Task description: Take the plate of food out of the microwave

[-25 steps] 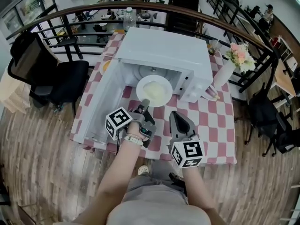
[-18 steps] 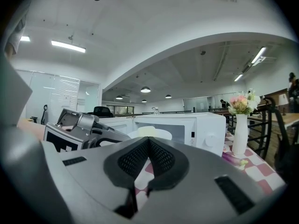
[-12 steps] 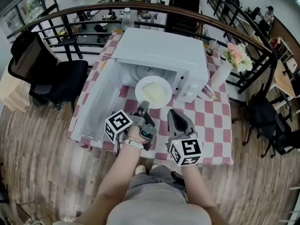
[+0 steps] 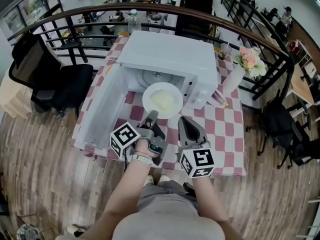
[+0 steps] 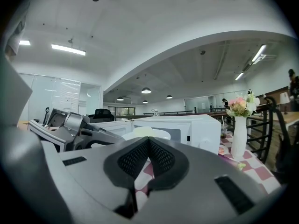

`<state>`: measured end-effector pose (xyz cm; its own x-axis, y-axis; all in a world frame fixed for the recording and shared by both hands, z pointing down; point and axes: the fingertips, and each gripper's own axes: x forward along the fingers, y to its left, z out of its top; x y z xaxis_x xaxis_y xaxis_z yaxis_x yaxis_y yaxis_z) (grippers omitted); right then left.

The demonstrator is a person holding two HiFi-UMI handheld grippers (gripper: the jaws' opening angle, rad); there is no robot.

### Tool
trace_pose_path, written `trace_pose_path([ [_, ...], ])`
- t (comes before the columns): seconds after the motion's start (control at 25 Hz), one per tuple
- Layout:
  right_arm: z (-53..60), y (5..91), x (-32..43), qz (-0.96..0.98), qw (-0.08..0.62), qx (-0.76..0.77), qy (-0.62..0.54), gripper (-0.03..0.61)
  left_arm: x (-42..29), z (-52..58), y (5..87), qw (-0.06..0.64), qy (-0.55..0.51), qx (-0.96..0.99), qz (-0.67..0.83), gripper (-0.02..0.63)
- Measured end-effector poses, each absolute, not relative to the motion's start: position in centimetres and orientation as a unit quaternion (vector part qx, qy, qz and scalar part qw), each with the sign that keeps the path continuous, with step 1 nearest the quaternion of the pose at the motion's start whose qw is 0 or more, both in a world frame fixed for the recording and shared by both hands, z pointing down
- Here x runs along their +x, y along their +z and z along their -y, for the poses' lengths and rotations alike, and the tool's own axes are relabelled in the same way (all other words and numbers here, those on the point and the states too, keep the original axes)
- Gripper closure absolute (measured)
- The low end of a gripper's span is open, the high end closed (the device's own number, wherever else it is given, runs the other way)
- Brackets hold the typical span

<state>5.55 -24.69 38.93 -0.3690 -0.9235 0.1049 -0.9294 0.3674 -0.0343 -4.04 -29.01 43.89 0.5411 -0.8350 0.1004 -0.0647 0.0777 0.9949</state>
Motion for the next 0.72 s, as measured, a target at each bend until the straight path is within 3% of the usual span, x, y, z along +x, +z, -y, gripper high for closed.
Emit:
trace_pose_path([
  [0.72, 23.0, 37.6, 6.6, 0.823, 0.023, 0.567, 0.037, 0.555, -3.4, 25.4, 41.5, 0.612, -0.306, 0.623, 0.378, 0.597],
])
